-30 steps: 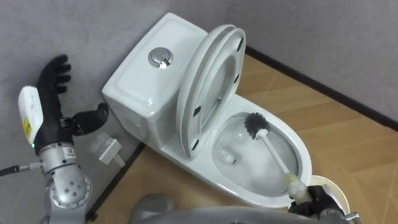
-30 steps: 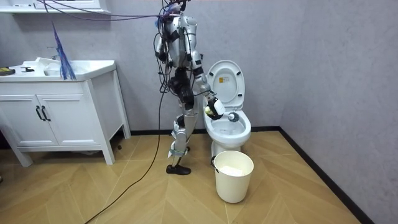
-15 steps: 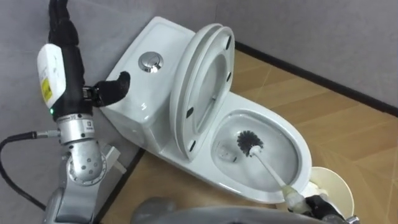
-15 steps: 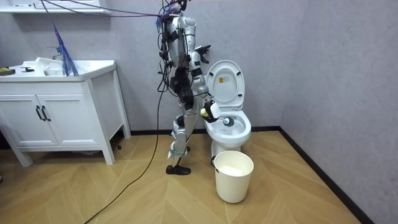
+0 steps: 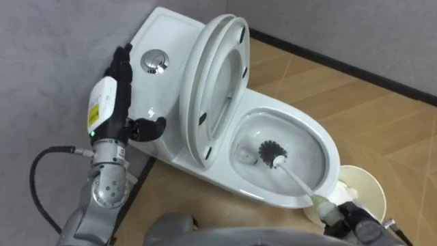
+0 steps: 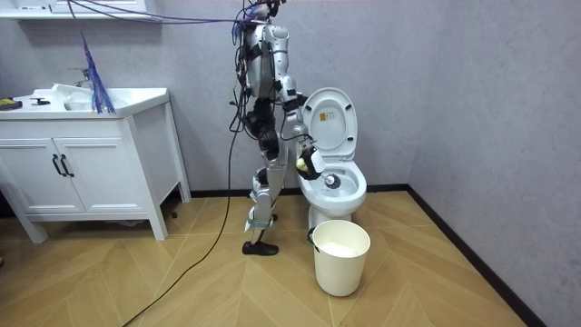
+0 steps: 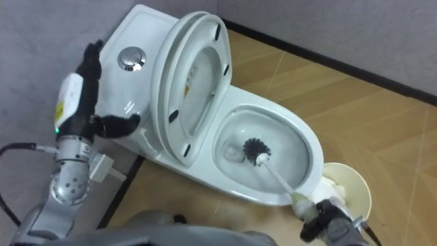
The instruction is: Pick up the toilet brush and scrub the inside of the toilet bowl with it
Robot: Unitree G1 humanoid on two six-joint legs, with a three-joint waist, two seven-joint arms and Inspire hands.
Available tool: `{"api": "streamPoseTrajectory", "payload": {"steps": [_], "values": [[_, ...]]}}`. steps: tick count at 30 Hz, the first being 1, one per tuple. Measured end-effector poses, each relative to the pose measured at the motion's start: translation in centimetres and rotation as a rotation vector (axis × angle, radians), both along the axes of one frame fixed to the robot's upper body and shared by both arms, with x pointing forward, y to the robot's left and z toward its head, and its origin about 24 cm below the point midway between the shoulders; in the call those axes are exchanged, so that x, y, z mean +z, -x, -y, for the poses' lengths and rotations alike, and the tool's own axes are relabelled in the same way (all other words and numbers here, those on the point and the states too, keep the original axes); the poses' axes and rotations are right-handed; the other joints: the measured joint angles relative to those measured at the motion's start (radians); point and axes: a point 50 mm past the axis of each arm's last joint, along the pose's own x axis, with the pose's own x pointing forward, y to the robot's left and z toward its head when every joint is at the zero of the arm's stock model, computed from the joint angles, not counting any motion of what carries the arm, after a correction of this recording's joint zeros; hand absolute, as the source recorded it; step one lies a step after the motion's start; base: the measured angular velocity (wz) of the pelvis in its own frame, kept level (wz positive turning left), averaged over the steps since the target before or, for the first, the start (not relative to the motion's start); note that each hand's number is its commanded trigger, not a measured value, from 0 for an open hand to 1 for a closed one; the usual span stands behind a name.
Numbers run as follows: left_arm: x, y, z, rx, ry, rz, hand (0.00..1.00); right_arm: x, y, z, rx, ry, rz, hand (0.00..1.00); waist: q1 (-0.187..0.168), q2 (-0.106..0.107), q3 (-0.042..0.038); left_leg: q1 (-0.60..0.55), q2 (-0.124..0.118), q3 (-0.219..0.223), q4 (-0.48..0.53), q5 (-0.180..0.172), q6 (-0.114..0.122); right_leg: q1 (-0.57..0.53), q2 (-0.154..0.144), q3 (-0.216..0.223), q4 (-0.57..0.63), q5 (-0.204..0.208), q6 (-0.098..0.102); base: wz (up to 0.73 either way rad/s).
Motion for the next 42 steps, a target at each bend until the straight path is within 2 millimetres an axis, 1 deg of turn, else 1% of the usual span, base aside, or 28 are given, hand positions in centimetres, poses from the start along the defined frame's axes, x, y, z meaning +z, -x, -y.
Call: {"api": "streamPoseTrajectory", "payload": {"steps": [1, 3, 4, 5, 6, 7, 9, 10, 12, 13, 14, 16, 17, 18, 19, 21, 22, 23, 24, 27, 28, 30, 33, 35, 37, 39, 40, 42], "values": [[-0.1, 0.0, 0.0, -0.007, -0.003, -0.005, 0.00, 0.2, -0.6, 0.2, 0.004, 0.009, 0.016, 1.00, 0.000, 0.001, 0.0025, -0.014, 0.000, -0.002, 0.002, 0.003, 0.002, -0.018, -0.002, -0.001, 0.013, 0.000, 0.000, 0.04], [0.2, -0.5, 0.3, -0.060, -0.015, 0.018, 0.00, 1.3, -2.5, 1.3, 0.009, 0.055, 0.074, 1.00, 0.007, 0.011, 0.0142, -0.069, 0.000, -0.013, 0.023, 0.009, 0.007, -0.088, -0.011, -0.003, 0.062, 0.000, 0.000, 0.11], [0.2, -0.7, 0.4, -0.071, -0.018, 0.024, 0.00, 1.5, -2.8, 1.5, 0.009, 0.070, 0.089, 1.00, 0.011, 0.013, 0.0153, -0.081, 0.000, -0.015, 0.028, 0.009, 0.008, -0.102, -0.013, -0.003, 0.075, -0.001, -0.001, 0.09], [0.0, -0.9, 0.5, -0.090, -0.015, 0.029, 0.00, 1.9, -3.5, 1.9, 0.008, 0.099, 0.119, 1.00, 0.026, 0.018, 0.0178, -0.101, -0.001, -0.016, 0.038, 0.010, 0.009, -0.122, -0.018, -0.005, 0.095, -0.001, -0.001, 0.00], [0.2, -1.4, 0.7, -0.104, -0.012, 0.047, 0.00, 2.4, -4.3, 2.0, 0.018, 0.118, 0.146, 1.00, 0.039, 0.019, 0.0188, -0.123, -0.001, -0.015, 0.046, 0.011, 0.010, -0.147, -0.021, -0.008, 0.112, -0.002, -0.002, -0.04], [0.3, -1.6, 0.8, -0.111, -0.011, 0.056, 0.00, 2.6, -4.8, 2.1, 0.030, 0.130, 0.159, 1.00, 0.043, 0.018, 0.0195, -0.137, -0.001, -0.014, 0.051, 0.011, 0.011, -0.162, -0.024, -0.011, 0.121, -0.003, -0.004, 0.00], [1.1, -2.8, 1.4, -0.145, -0.006, 0.102, 0.00, 3.9, -6.8, 2.9, 0.070, 0.175, 0.212, 1.00, 0.062, 0.022, 0.0229, -0.208, -0.002, -0.009, 0.085, 0.014, 0.015, -0.230, -0.035, -0.028, 0.159, -0.012, -0.011, 0.00], [1.1, -2.9, 1.4, -0.150, -0.006, 0.108, 0.00, 4.2, -7.3, 3.0, 0.078, 0.185, 0.223, 1.00, 0.063, 0.025, 0.0246, -0.223, -0.001, -0.008, 0.094, 0.015, 0.016, -0.243, -0.036, -0.029, 0.163, -0.012, -0.011, 0.00], [1.7, -3.6, 1.5, -0.165, -0.011, 0.145, 0.00, 6.0, -9.4, 4.2, 0.115, 0.237, 0.276, 1.00, 0.070, 0.036, 0.0296, -0.290, -0.003, -0.005, 0.116, 0.022, 0.022, -0.309, -0.047, -0.029, 0.193, -0.013, -0.012, 0.00], [1.8, -3.7, 1.6, -0.170, -0.016, 0.151, 0.00, 6.5, -9.9, 4.5, 0.127, 0.255, 0.286, 1.00, 0.073, 0.038, 0.0302, -0.306, -0.003, -0.004, 0.121, 0.025, 0.025, -0.327, -0.051, -0.027, 0.204, -0.014, -0.013, -0.11], [2.0, -4.0, 1.6, -0.181, -0.025, 0.164, 0.00, 7.2, -10.5, 5.0, 0.156, 0.296, 0.296, 1.00, 0.090, 0.039, 0.0312, -0.329, -0.001, 0.004, 0.128, 0.028, 0.028, -0.365, -0.061, -0.022, 0.229, -0.014, -0.015, -0.17], [2.3, -4.2, 1.7, -0.183, -0.027, 0.181, 0.00, 8.2, -11.3, 5.6, 0.199, 0.352, 0.305, 1.00, 0.105, 0.041, 0.0354, -0.365, -0.002, 0.018, 0.146, 0.031, 0.033, -0.414, -0.077, -0.023, 0.269, -0.015, -0.016, -0.20], [2.6, -4.6, 2.0, -0.191, -0.027, 0.202, 0.00, 8.7, -11.7, 5.9, 0.228, 0.379, 0.314, 1.00, 0.117, 0.042, 0.0381, -0.393, -0.002, 0.032, 0.163, 0.032, 0.034, -0.451, -0.088, -0.021, 0.297, -0.018, -0.021, -0.14], [3.0, -4.9, 2.1, -0.194, -0.027, 0.225, 0.00, 9.2, -12.3, 5.9, 0.251, 0.399, 0.318, 1.00, 0.120, 0.041, 0.0406, -0.421, -0.005, 0.034, 0.175, 0.034, 0.039, -0.484, -0.100, -0.019, 0.323, -0.023, -0.027, -0.08], [3.2, -5.1, 2.1, -0.196, -0.028, 0.236, 0.00, 9.3, -12.5, 5.9, 0.265, 0.410, 0.319, 1.00, 0.120, 0.042, 0.0416, -0.434, -0.009, 0.034, 0.182, 0.035, 0.041, -0.499, -0.107, -0.016, 0.338, -0.026, -0.028, 0.05], [3.9, -5.8, 2.4, -0.203, -0.036, 0.277, 0.00, 10.3, -13.7, 5.8, 0.313, 0.454, 0.333, 1.00, 0.125, 0.052, 0.0475, -0.495, -0.017, 0.036, 0.215, 0.032, 0.047, -0.567, -0.124, 0.001, 0.395, -0.040, -0.032, 0.03], [4.1, -6.0, 2.4, -0.203, -0.038, 0.286, 0.00, 10.5, -13.9, 5.8, 0.326, 0.463, 0.338, 1.00, 0.127, 0.054, 0.0484, -0.510, -0.018, 0.038, 0.223, 0.032, 0.048, -0.584, -0.127, 0.002, 0.407, -0.043, -0.033, -0.06], [4.3, -6.2, 2.5, -0.202, -0.042, 0.303, 0.00, 10.9, -14.5, 5.7, 0.347, 0.481, 0.343, 1.00, 0.135, 0.059, 0.0480, -0.542, -0.018, 0.039, 0.239, 0.032, 0.049, -0.619, -0.130, 0.009, 0.427, -0.044, -0.035, -0.08], [4.5, -6.3, 2.5, -0.197, -0.041, 0.317, 0.00, 11.1, -14.8, 5.6, 0.372, 0.502, 0.334, 1.00, 0.145, 0.065, 0.0470, -0.568, -0.017, 0.042, 0.253, 0.032, 0.050, -0.645, -0.135, 0.006, 0.441, -0.047, -0.040, -0.07], [4.4, -6.2, 3.0, -0.191, -0.042, 0.330, 0.00, 11.0, -14.8, 5.6, 0.421, 0.553, 0.283, 1.00, 0.165, 0.082, 0.0486, -0.612, -0.017, 0.041, 0.273, 0.036, 0.052, -0.687, -0.143, 0.002, 0.459, -0.051, -0.046, 0.03], [4.3, -6.1, 3.0, -0.189, -0.043, 0.331, 0.00, 11.0, -14.7, 5.7, 0.422, 0.559, 0.274, 1.00, 0.169, 0.084, 0.0490, -0.619, -0.017, 0.041, 0.276, 0.037, 0.053, -0.695, -0.144, 0.002, 0.462, -0.051, -0.048, 0.05], [4.4, -6.1, 3.2, -0.185, -0.039, 0.348, 0.00, 11.1, -14.5, 6.0, 0.415, 0.577, 0.248, 1.00, 0.174, 0.096, 0.0471, -0.652, -0.017, 0.039, 0.289, 0.040, 0.055, -0.722, -0.148, 0.001, 0.475, -0.056, -0.049, 0.09], [4.6, -6.1, 3.5, -0.185, -0.032, 0.363, 0.00, 11.4, -14.6, 6.4, 0.424, 0.614, 0.221, 1.00, 0.191, 0.111, 0.0451, -0.676, -0.012, 0.036, 0.298, 0.040, 0.054, -0.740, -0.140, -0.001, 0.473, -0.055, -0.051, -0.03], [4.7, -6.0, 3.8, -0.182, -0.027, 0.367, 0.00, 11.5, -14.8, 6.3, 0.430, 0.630, 0.214, 1.00, 0.196, 0.118, 0.0432, -0.681, -0.014, 0.033, 0.296, 0.041, 0.053, -0.746, -0.139, -0.001, 0.473, -0.055, -0.051, 0.03], [4.6, -5.9, 4.0, -0.177, -0.025, 0.374, 0.00, 11.7, -15.0, 6.2, 0.441, 0.654, 0.212, 1.00, 0.196, 0.127, 0.0445, -0.684, -0.014, 0.032, 0.296, 0.041, 0.052, -0.748, -0.138, 0.000, 0.473, -0.056, -0.050, 0.05], [4.5, -5.8, 4.3, -0.170, -0.027, 0.375, 0.00, 11.7, -15.1, 6.0, 0.441, 0.674, 0.206, 1.00, 0.201, 0.150, 0.0432, -0.689, -0.014, 0.031, 0.297, 0.041, 0.052, -0.749, -0.130, 0.002, 0.468, -0.057, -0.049, 0.04], [4.5, -5.8, 4.4, -0.168, -0.026, 0.379, 0.00, 11.8, -15.2, 5.9, 0.449, 0.683, 0.211, 1.00, 0.200, 0.156, 0.0417, -0.693, -0.014, 0.029, 0.296, 0.041, 0.052, -0.750, -0.127, 0.001, 0.468, -0.057, -0.049, 0.03], [4.4, -5.7, 4.5, -0.159, -0.023, 0.382, 0.00, 11.5, -15.0, 5.6, 0.463, 0.695, 0.212, 1.00, 0.197, 0.159, 0.0408, -0.697, -0.012, 0.029, 0.294, 0.043, 0.049, -0.761, -0.121, 0.015, 0.468, -0.060, -0.049, 0.00]]}}
